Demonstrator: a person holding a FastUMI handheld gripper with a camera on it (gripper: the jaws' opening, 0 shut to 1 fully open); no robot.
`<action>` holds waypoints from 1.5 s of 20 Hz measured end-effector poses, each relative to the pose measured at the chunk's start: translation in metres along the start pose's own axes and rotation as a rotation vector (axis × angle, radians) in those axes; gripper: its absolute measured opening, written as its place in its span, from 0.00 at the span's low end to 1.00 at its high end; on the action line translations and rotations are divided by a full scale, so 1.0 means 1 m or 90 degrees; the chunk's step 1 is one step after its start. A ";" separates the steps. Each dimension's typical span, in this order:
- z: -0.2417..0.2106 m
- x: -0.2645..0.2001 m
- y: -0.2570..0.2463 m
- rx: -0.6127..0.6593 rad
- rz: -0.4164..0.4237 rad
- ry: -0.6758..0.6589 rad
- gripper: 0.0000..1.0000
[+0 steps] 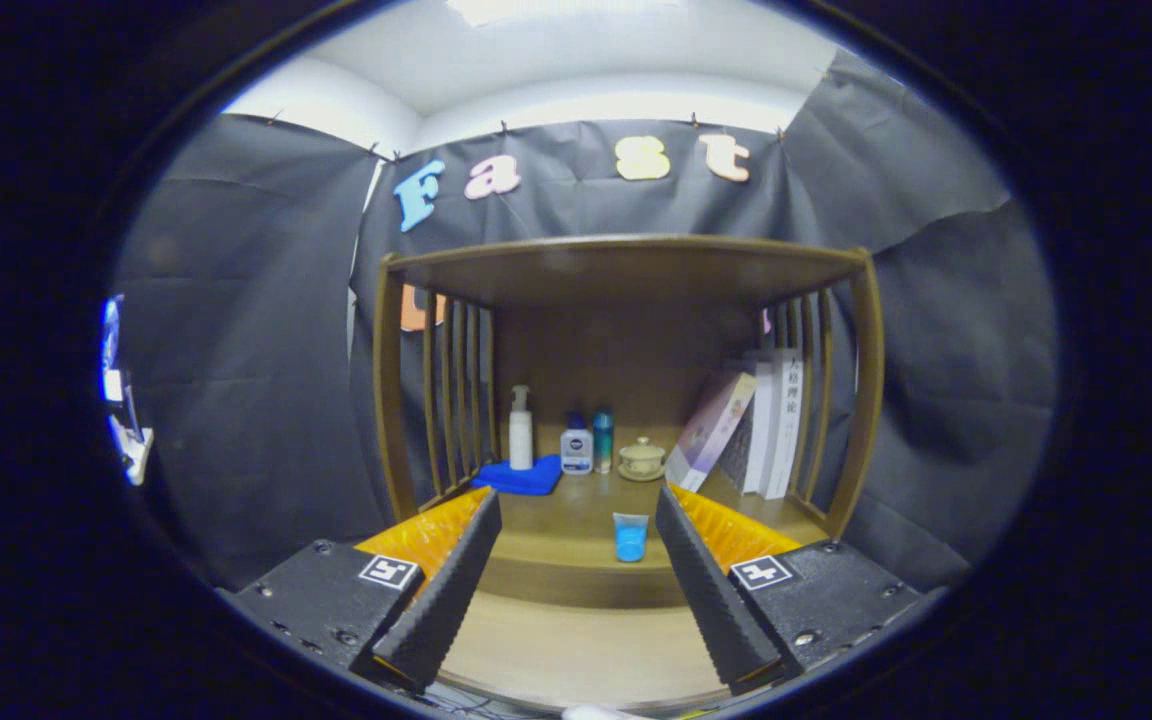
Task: Pull open the drawer, take out the items inside it, and place them on the countertop above the cabinet.
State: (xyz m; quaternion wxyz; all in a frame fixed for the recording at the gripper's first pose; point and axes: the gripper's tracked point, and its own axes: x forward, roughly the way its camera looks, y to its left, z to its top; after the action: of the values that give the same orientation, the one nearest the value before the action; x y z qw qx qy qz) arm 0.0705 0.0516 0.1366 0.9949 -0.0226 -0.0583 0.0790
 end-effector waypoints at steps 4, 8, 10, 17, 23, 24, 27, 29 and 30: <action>-0.007 -0.036 0.011 0.011 -0.002 -0.050 0.98; -0.030 -0.060 0.006 -0.008 -0.029 -0.057 0.99; -0.049 -0.075 0.006 -0.011 -0.038 -0.049 0.98; -0.138 -0.110 -0.015 -0.030 -0.069 0.028 0.99; -0.212 -0.128 -0.031 -0.029 -0.088 0.111 0.99; -0.225 -0.133 -0.034 -0.031 -0.091 0.127 0.99; -0.262 -0.127 -0.039 -0.032 -0.101 0.179 0.99; -0.278 -0.124 -0.039 -0.024 -0.099 0.202 0.99; -0.283 -0.124 -0.038 -0.023 -0.100 0.210 0.99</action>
State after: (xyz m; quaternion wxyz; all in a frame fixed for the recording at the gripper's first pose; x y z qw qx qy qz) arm -0.0112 -0.0155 -0.1559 0.9935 -0.0482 0.1028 -0.0046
